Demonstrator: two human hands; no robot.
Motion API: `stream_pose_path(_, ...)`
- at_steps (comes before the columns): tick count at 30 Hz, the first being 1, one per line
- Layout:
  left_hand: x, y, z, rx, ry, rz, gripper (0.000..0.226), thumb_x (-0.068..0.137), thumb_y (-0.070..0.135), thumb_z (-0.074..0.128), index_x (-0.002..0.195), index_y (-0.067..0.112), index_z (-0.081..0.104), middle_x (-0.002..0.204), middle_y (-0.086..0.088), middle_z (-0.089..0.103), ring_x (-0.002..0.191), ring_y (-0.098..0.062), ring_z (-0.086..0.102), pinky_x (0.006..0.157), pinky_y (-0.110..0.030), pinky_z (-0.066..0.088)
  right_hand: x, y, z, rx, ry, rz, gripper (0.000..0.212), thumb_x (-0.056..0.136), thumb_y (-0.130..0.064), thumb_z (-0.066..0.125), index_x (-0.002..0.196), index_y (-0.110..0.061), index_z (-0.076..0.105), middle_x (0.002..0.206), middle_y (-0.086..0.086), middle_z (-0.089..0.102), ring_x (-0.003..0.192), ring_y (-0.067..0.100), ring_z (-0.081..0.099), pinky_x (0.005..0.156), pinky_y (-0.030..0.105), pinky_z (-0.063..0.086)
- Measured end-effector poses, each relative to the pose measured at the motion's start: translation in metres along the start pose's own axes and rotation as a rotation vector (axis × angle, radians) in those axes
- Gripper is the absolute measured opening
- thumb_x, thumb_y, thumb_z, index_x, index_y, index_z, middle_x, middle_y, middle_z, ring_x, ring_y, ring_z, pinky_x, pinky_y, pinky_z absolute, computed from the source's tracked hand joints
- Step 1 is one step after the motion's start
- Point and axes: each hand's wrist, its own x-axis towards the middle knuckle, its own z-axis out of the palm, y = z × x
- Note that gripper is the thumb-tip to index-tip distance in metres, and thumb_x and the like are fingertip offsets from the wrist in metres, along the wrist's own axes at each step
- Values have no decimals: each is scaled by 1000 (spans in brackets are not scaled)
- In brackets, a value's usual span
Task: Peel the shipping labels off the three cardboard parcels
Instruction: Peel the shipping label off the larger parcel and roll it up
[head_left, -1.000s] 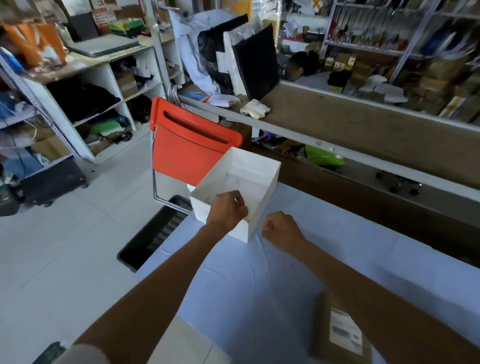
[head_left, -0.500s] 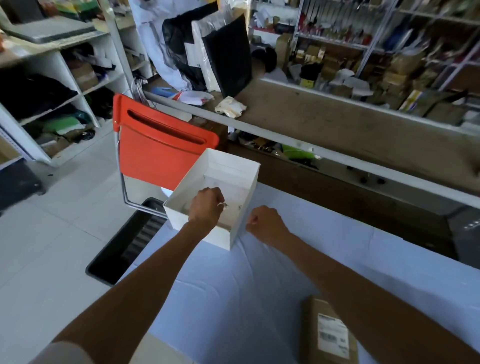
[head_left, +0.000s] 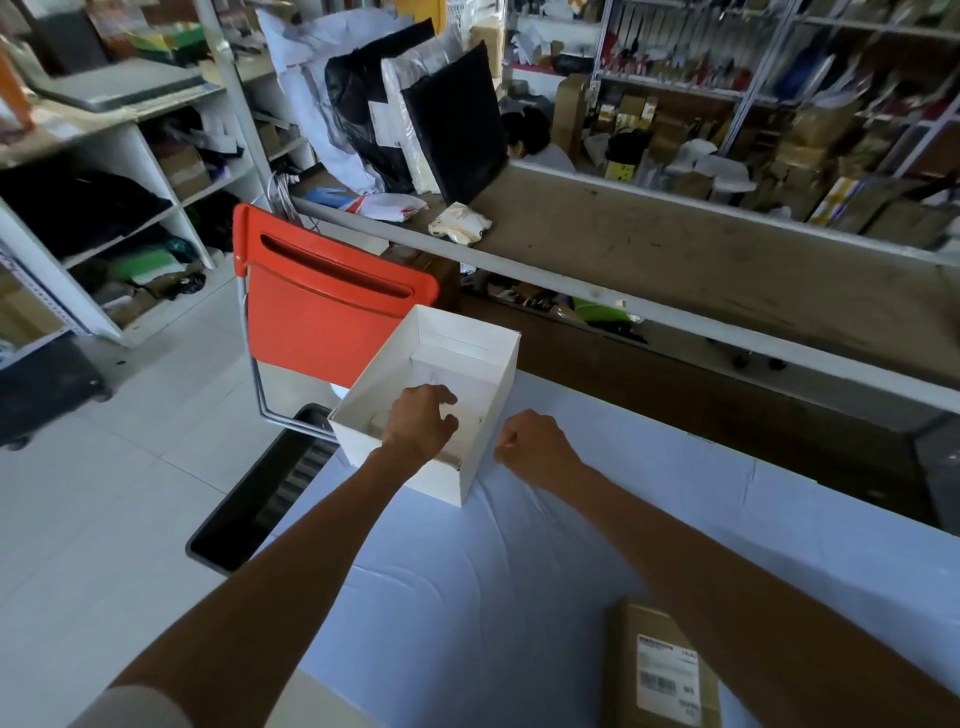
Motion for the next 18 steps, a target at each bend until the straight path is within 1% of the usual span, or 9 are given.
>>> stream_pose_path(2, -2, -1, 0, 12, -9, 3, 34, 85, 11, 66, 119, 12, 65, 122, -5, 67, 108, -21, 65, 100, -32, 47, 0, 2, -1, 5, 8, -13, 37, 88, -17, 63, 60, -27, 40, 59, -14, 40, 54, 5, 46, 58, 13, 35)
stream_pose_path(5, -2, 0, -1, 14, -7, -4, 33, 84, 3, 64, 115, 10, 67, 114, -7, 71, 101, -22, 67, 97, -32, 51, -1, 4, -2, 15, 2, -16, 21, 88, -19, 64, 72, -19, 50, 61, -14, 43, 58, 6, 50, 67, 19, 41)
stream_pose_path(6, -2, 1, -1, 12, -3, -6, 32, 83, 3, 65, 115, 11, 68, 113, -7, 71, 101, -22, 67, 97, -32, 51, -1, 4, -2, 16, -2, -16, 19, 88, -19, 64, 74, -19, 51, 62, -14, 44, 58, 6, 50, 68, 20, 42)
stream_pose_path(7, -2, 2, -2, 9, 0, -4, 33, 83, 4, 65, 115, 11, 67, 114, -7, 71, 102, -22, 67, 97, -32, 51, -1, 5, -2, 13, -2, -18, 21, 88, -20, 64, 72, -20, 50, 61, -14, 44, 58, 6, 50, 67, 20, 42)
stream_pose_path(9, -4, 3, -2, 6, 0, 0, 33, 83, 9, 68, 116, 13, 67, 117, -6, 69, 104, -21, 66, 97, -31, 49, -2, 5, -2, 8, 4, -19, 31, 87, -20, 64, 63, -25, 45, 59, -14, 43, 55, 6, 50, 60, 16, 39)
stream_pose_path(11, -7, 6, -2, 8, -5, 5, 32, 83, 14, 69, 116, 14, 67, 118, -4, 69, 104, -21, 65, 95, -31, 49, -5, 5, -4, 24, 15, -12, 35, 87, -20, 64, 60, -28, 43, 59, -13, 43, 56, 6, 51, 57, 15, 37)
stream_pose_path(15, -15, 14, 0, 11, -33, 20, 31, 84, 15, 69, 115, 14, 66, 119, -4, 68, 104, -22, 65, 95, -32, 49, -17, 7, -10, 36, 38, -8, 32, 87, -21, 65, 62, -26, 45, 61, -13, 45, 59, 6, 51, 63, 17, 39)
stream_pose_path(18, -24, 23, 5, 14, -57, 43, 29, 85, 15, 68, 114, 13, 67, 118, -5, 68, 104, -22, 65, 94, -32, 50, -28, 12, -14, 6, 63, -10, 37, 88, -23, 64, 58, -24, 42, 58, -10, 42, 55, 5, 48, 61, 17, 37)
